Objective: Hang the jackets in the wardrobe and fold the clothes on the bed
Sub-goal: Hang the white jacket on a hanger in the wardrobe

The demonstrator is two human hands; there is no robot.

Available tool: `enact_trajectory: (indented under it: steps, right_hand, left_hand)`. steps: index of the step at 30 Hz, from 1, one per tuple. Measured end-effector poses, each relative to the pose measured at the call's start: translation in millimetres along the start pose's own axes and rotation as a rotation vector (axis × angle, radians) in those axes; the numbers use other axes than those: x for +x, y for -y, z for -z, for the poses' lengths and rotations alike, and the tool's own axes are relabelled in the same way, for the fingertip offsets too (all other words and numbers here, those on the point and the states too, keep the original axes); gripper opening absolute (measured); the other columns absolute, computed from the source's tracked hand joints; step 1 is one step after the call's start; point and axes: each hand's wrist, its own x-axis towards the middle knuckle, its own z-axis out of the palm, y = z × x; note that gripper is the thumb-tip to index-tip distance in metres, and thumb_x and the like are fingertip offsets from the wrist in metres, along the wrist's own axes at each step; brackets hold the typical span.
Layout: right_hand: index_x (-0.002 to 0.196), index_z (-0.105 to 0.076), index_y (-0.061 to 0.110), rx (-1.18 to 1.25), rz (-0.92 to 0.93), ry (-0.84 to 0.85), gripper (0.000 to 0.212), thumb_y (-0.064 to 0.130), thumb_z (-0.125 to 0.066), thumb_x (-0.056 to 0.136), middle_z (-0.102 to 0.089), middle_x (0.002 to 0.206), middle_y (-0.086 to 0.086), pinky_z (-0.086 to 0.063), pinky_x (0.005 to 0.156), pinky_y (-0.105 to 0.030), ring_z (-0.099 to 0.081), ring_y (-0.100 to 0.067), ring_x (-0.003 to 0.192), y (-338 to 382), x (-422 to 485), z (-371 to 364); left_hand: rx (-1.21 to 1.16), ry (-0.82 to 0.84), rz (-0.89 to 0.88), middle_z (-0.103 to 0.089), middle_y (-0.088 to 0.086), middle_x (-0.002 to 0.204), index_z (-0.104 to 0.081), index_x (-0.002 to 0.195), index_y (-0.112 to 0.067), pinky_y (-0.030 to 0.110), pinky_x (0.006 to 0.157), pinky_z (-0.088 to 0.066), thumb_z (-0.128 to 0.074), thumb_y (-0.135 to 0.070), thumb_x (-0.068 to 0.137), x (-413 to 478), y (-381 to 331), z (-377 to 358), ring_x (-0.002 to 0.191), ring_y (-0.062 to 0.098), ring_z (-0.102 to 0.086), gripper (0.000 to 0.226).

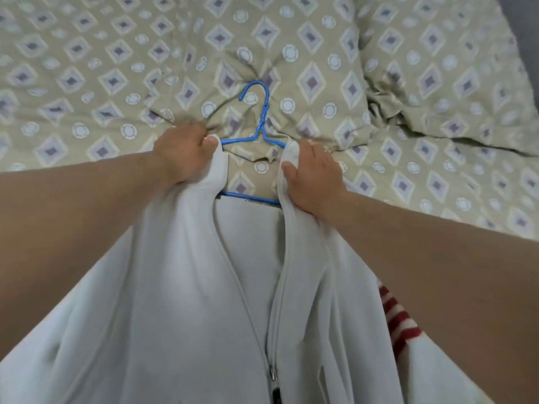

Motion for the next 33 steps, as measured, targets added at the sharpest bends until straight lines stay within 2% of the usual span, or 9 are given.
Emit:
enact_trajectory:
  steps: [3, 6, 10, 13, 17, 24, 28, 31, 33]
  right_hand:
    - [0.147, -0.036, -0.001, 0.080, 0.069, -0.114, 0.060, 0.021, -0.053, 0.094, -0.040, 0.148, -0.023, -0.028, 0.113, -0.045, -0.039, -0.039, 0.134, 11, -58, 25]
    - [0.124, -0.063, 0.001, 0.256, 0.177, -0.210, 0.040, 0.008, -0.056, 0.085, -0.057, 0.129, -0.023, -0.040, 0.104, -0.047, -0.054, -0.043, 0.119, 36, -148, 37]
    - [0.096, -0.069, 0.004, 0.400, 0.282, 0.118, 0.015, 0.005, -0.058, 0.086, -0.060, 0.096, -0.010, -0.053, 0.074, -0.041, -0.060, -0.028, 0.083, 52, -261, 37]
    - [0.103, -0.065, 0.012, 0.358, 0.179, 0.446, 0.014, 0.020, -0.059, 0.093, -0.059, 0.101, -0.002, -0.050, 0.087, -0.040, -0.058, -0.022, 0.091, 43, -306, 25]
    - [0.092, -0.056, 0.016, 0.358, -0.060, 0.461, 0.017, 0.030, -0.065, 0.088, -0.055, 0.092, 0.005, -0.043, 0.082, -0.029, -0.056, -0.019, 0.091, 30, -324, 15]
    - [0.075, -0.052, 0.020, 0.308, -0.218, 0.474, 0.013, 0.026, -0.060, 0.083, -0.053, 0.070, 0.009, -0.036, 0.062, -0.028, -0.050, -0.014, 0.068, 39, -306, 17]
    - [0.058, -0.046, 0.014, 0.364, -0.131, 0.554, 0.031, 0.013, -0.050, 0.089, -0.051, 0.061, 0.001, -0.037, 0.062, -0.031, -0.048, -0.018, 0.061, 50, -298, 28]
    - [0.085, -0.067, 0.001, 0.477, -0.079, 0.614, 0.025, 0.004, -0.044, 0.095, -0.069, 0.094, -0.009, -0.047, 0.084, -0.035, -0.059, -0.022, 0.088, 52, -294, 40]
    - [0.104, -0.068, 0.003, 0.550, -0.086, 0.695, 0.027, 0.003, -0.041, 0.099, -0.066, 0.099, 0.002, -0.045, 0.080, -0.020, -0.057, -0.009, 0.086, 50, -292, 48]
  left_hand:
    - [-0.250, -0.199, -0.017, -0.051, 0.022, 0.129, -0.056, 0.119, -0.003, 0.037, 0.104, -0.035, -0.045, -0.030, 0.099, -58, -8, 20, 0.126, 0.034, -0.044, 0.035]
    - [-0.375, -0.403, -0.019, -0.059, 0.011, 0.104, -0.061, 0.105, -0.009, 0.031, 0.089, -0.038, -0.052, -0.027, 0.093, -159, -32, 17, 0.102, 0.025, -0.051, 0.024]
    - [-0.557, 0.008, 0.108, -0.057, -0.005, 0.075, -0.054, 0.075, -0.023, 0.015, 0.064, -0.036, -0.055, -0.024, 0.096, -297, -46, -4, 0.068, 0.001, -0.051, 0.021]
    - [-0.504, 0.223, 0.152, -0.061, -0.007, 0.072, -0.055, 0.072, -0.023, 0.019, 0.064, -0.040, -0.059, -0.026, 0.096, -357, -40, -17, 0.067, 0.002, -0.055, 0.025]
    - [-0.519, 0.442, 0.218, -0.058, 0.000, 0.069, -0.054, 0.073, -0.019, 0.025, 0.063, -0.042, -0.060, -0.041, 0.094, -388, -47, -27, 0.060, 0.003, -0.051, 0.032]
    - [-0.398, 0.389, 0.385, -0.061, -0.016, 0.078, -0.055, 0.082, -0.032, 0.018, 0.060, -0.036, -0.070, -0.051, 0.081, -397, -80, -59, 0.074, -0.004, -0.055, 0.024]
    - [-0.663, 0.401, 0.424, -0.068, -0.007, 0.084, -0.064, 0.093, -0.025, 0.021, 0.069, -0.049, -0.081, -0.039, 0.076, -389, -86, -64, 0.077, 0.006, -0.063, 0.028]
    - [-1.032, 0.463, 0.421, -0.068, -0.005, 0.068, -0.071, 0.077, -0.027, 0.025, 0.067, -0.054, -0.082, -0.026, 0.079, -379, -90, -54, 0.065, 0.009, -0.063, 0.011]
    - [-1.172, 0.431, 0.457, -0.056, -0.009, 0.055, -0.068, 0.061, -0.028, 0.028, 0.068, -0.053, -0.077, -0.016, 0.085, -370, -89, -52, 0.056, 0.007, -0.055, 0.029]
